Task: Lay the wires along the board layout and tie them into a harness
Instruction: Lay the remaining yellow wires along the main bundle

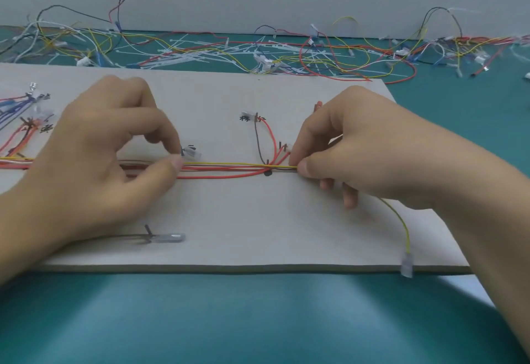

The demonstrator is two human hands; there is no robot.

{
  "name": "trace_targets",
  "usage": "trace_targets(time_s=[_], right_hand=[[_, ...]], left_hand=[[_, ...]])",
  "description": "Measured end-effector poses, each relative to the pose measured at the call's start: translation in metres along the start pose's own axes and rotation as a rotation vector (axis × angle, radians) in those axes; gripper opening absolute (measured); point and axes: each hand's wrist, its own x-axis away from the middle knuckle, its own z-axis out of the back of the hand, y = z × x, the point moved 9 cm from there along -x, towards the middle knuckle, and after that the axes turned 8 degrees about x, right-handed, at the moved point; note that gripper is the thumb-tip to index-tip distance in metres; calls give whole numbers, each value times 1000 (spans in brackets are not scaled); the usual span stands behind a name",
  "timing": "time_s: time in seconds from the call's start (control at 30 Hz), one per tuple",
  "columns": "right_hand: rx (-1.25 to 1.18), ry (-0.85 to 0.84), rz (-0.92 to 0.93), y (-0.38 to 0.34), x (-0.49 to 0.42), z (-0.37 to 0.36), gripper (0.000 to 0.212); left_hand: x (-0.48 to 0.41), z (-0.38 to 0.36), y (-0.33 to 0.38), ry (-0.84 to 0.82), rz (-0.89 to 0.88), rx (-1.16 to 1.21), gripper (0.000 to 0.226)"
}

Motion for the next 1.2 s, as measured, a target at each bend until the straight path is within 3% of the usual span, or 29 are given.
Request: trace_targets(time_s=[0.13, 0.3, 0.4, 0.6, 1.0, 1.2], right_hand=[[19, 11, 5, 4, -1, 7, 21], [17, -1, -11, 9, -1, 14, 9], [37, -33, -31, 13, -1, 13, 10], [53, -78, -40, 19, -3, 15, 7], [137, -17, -43, 21, -4, 21, 11], [167, -25, -45, 18, -3, 20, 9]], left_hand=[[-27, -13, 37, 18, 32, 4, 10], [-62, -63, 52, -366, 93, 127, 13], [-65, -74, 45, -476, 92, 139, 10], [-59, -69, 34, -367, 96, 193, 9], [-52, -69, 41, -318, 161, 120, 8], [-51, -71, 48, -308, 164, 28, 17]])
